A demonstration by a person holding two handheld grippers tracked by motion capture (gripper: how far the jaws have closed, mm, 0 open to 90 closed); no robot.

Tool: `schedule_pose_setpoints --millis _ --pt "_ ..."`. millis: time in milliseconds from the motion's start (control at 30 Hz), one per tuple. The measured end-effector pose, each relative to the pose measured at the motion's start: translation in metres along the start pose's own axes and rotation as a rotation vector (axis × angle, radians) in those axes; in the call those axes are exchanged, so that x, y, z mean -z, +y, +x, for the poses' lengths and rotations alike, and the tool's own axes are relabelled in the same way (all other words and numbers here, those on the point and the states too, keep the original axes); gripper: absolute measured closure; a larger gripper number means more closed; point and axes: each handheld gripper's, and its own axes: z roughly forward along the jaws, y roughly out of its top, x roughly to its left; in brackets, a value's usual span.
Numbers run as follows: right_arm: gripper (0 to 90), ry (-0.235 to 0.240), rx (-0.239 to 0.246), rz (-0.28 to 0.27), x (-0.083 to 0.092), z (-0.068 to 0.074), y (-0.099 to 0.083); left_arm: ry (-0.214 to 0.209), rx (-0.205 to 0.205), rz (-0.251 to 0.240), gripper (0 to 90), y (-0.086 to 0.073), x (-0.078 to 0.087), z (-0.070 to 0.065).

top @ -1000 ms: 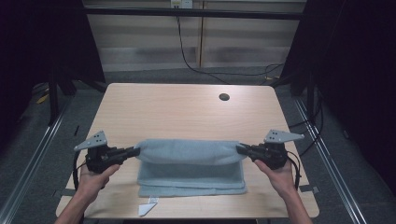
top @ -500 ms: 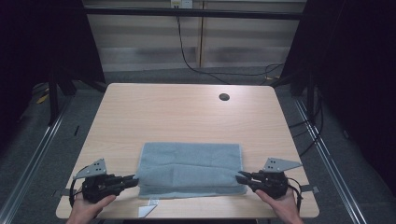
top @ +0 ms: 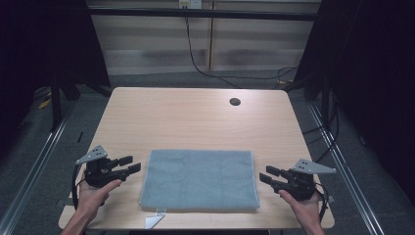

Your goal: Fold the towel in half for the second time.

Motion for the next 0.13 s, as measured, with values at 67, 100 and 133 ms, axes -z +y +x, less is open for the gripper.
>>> schedule_pose_setpoints --millis 67,100,133 --pt "50.1 -0.020 -0.021 -0.002 0.0021 -0.0052 -0.0035 0.012 -0.004 0.011 38.1 -0.0047 -0.0019 0.0010" --pt "47.6 -0.032 -0.031 -0.006 0.0027 -0.0073 -0.0052 0.017 -0.005 0.028 37.0 -0.0068 -0.0030 0.0014" --pt "46.9 -0.048 -0.040 -0.008 0.0036 -0.0092 -0.0068 0.034 -0.012 0.038 35.6 -0.0087 -0.0039 0.0010"
